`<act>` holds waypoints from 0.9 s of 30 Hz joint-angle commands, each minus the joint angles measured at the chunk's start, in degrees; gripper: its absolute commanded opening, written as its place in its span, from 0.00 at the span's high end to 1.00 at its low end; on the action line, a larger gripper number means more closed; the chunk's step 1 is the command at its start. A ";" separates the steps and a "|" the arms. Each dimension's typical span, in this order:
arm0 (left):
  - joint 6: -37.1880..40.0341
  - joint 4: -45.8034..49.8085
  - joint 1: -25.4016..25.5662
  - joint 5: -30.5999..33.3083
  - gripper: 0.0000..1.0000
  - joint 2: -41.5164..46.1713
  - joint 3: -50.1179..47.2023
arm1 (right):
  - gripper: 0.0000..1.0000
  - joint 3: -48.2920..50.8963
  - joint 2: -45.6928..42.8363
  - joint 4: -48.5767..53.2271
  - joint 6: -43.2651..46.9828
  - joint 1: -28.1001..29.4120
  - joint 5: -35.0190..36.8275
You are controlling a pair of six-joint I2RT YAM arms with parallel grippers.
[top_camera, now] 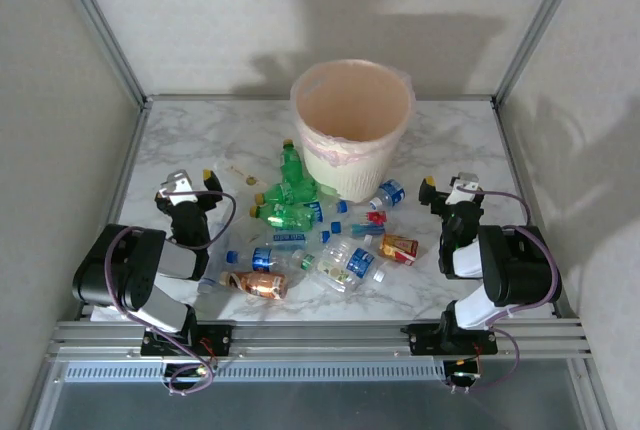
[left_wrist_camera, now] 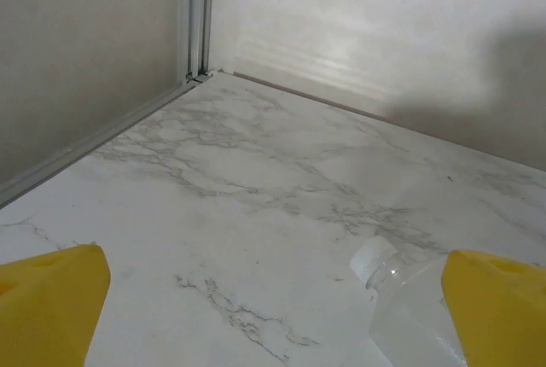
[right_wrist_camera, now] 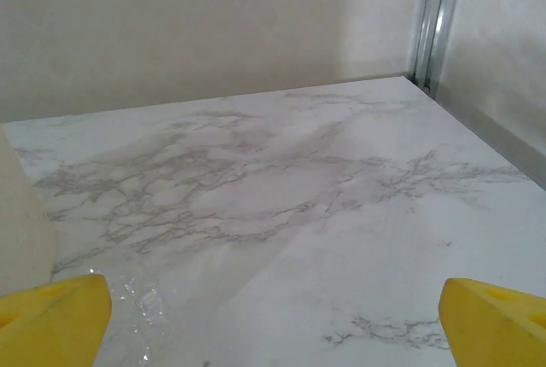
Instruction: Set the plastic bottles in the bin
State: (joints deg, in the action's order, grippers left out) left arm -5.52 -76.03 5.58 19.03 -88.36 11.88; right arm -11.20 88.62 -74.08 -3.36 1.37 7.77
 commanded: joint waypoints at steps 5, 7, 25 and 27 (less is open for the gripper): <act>0.94 -0.90 0.13 -2.13 0.01 -0.23 -0.10 | 0.01 -0.75 0.15 -1.20 1.33 -0.28 -1.18; 0.86 -0.82 -0.04 -2.36 0.01 -0.21 -0.08 | 0.01 -0.73 0.15 -1.15 1.33 -0.29 -1.13; 0.69 -0.60 -0.27 -2.94 0.01 -0.19 0.07 | 0.01 -0.80 0.15 -1.13 1.29 -0.29 -1.16; 0.69 -0.51 -0.36 -3.15 0.01 -0.22 0.07 | 0.01 -0.75 0.15 -1.09 1.27 -0.31 -1.10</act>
State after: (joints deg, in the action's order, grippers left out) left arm -5.50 -76.03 5.54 16.91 -88.36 11.88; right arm -11.20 88.62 -74.08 -2.68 1.37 7.22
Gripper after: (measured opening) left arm 0.994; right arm 0.988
